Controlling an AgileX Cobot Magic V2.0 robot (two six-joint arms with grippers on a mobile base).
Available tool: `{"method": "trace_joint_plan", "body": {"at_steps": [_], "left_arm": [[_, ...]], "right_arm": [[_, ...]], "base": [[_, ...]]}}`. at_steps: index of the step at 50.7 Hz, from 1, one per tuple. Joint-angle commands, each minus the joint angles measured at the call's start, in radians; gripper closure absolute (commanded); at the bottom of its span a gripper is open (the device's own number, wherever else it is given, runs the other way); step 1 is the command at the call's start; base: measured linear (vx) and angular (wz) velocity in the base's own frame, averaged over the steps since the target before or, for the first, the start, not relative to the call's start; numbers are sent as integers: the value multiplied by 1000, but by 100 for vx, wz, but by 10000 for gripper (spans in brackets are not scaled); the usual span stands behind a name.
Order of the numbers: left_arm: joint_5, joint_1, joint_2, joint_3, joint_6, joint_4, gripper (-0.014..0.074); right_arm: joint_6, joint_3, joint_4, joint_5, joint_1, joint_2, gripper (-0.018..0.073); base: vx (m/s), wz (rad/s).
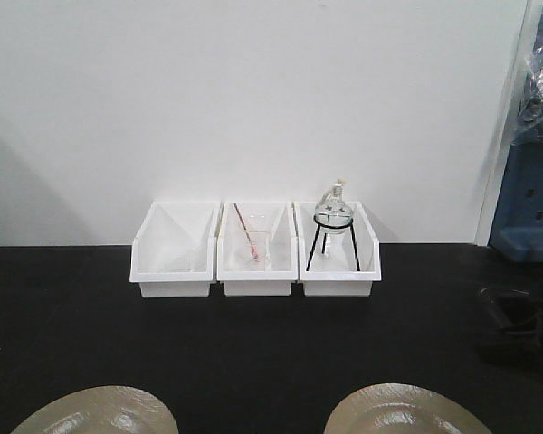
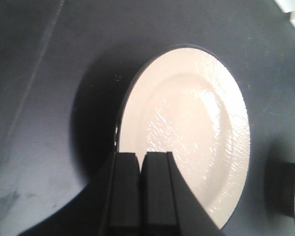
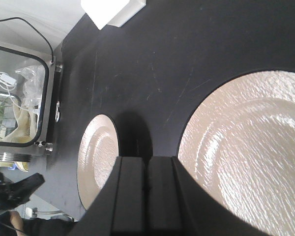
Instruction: Arrange circular plates on left workspace
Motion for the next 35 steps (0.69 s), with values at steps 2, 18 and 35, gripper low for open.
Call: {"method": "trace_joint_plan", "body": {"at_steps": [2, 18, 35], "left_arm": [[27, -15, 61, -29, 45, -95, 440], [14, -105, 245, -29, 166, -175, 153], [-29, -239, 357, -29, 188, -209, 209]], "right_arm": [[-18, -30, 85, 18, -4, -40, 564], [-21, -30, 94, 21, -4, -40, 564], [-21, -30, 94, 47, -4, -40, 564]], "base": [[0, 0], [0, 0], [0, 0]]}}
